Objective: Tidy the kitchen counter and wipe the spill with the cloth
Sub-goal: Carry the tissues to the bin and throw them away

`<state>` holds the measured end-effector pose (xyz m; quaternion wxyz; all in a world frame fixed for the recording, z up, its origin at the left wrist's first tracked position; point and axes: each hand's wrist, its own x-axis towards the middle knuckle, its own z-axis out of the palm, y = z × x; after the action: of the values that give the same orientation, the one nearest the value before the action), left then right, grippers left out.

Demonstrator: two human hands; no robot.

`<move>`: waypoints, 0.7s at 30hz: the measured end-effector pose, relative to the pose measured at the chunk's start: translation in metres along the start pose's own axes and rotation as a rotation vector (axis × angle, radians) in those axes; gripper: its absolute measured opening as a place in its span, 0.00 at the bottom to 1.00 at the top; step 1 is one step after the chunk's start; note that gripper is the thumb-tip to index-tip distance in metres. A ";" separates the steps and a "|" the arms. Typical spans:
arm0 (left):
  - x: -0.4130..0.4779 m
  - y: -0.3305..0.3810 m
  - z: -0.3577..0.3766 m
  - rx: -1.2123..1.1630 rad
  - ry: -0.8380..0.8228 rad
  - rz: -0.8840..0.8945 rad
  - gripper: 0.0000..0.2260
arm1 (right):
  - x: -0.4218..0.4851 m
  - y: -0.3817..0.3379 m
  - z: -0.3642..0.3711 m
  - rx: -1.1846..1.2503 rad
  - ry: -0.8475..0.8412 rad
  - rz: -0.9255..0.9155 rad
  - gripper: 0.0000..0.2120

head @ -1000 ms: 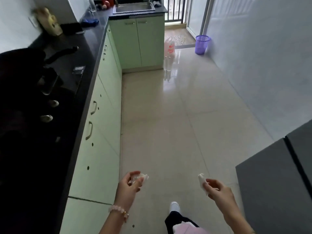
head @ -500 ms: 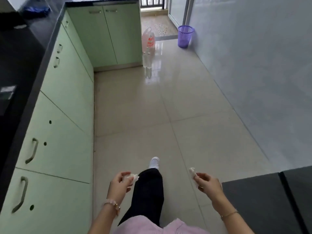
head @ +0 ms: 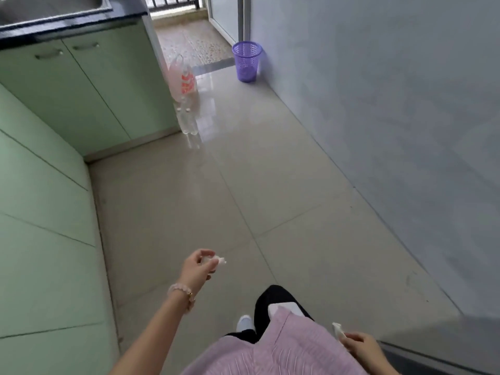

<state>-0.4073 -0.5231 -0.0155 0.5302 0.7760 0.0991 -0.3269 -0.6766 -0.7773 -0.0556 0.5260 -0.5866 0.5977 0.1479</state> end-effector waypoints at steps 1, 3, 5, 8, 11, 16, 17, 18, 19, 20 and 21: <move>0.022 0.016 0.002 0.015 -0.011 0.003 0.07 | 0.008 -0.022 0.002 0.003 -0.004 -0.002 0.17; 0.068 0.039 0.008 0.049 -0.025 -0.019 0.07 | 0.031 -0.069 0.008 0.000 -0.019 -0.016 0.21; 0.113 0.057 0.017 0.057 -0.029 -0.071 0.06 | 0.061 -0.121 0.015 -0.006 -0.041 -0.031 0.25; 0.175 0.084 0.027 0.050 -0.027 -0.187 0.04 | 0.117 -0.209 0.023 -0.005 -0.072 -0.023 0.16; 0.225 0.114 0.029 0.016 0.016 -0.309 0.04 | 0.171 -0.304 0.028 -0.041 -0.109 -0.035 0.13; 0.301 0.174 0.012 -0.080 0.126 -0.407 0.03 | 0.242 -0.477 0.036 -0.051 -0.159 -0.184 0.08; 0.316 0.183 0.008 -0.105 0.148 -0.418 0.04 | 0.249 -0.511 0.040 -0.038 -0.168 -0.214 0.06; 0.330 0.193 0.003 -0.130 0.170 -0.432 0.05 | 0.257 -0.543 0.044 -0.022 -0.184 -0.244 0.05; 0.344 0.202 -0.002 -0.148 0.195 -0.450 0.05 | 0.266 -0.571 0.048 -0.007 -0.197 -0.270 0.04; 0.359 0.211 -0.008 -0.163 0.219 -0.473 0.06 | 0.276 -0.596 0.053 0.001 -0.206 -0.291 0.04; 0.377 0.218 -0.013 -0.163 0.232 -0.489 0.07 | 0.288 -0.619 0.059 0.004 -0.213 -0.302 0.04</move>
<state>-0.0042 -0.6755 -0.0781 0.4816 0.7160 0.3694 -0.3448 -0.0495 -1.0535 -0.0373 0.6038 -0.6497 0.4439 0.1275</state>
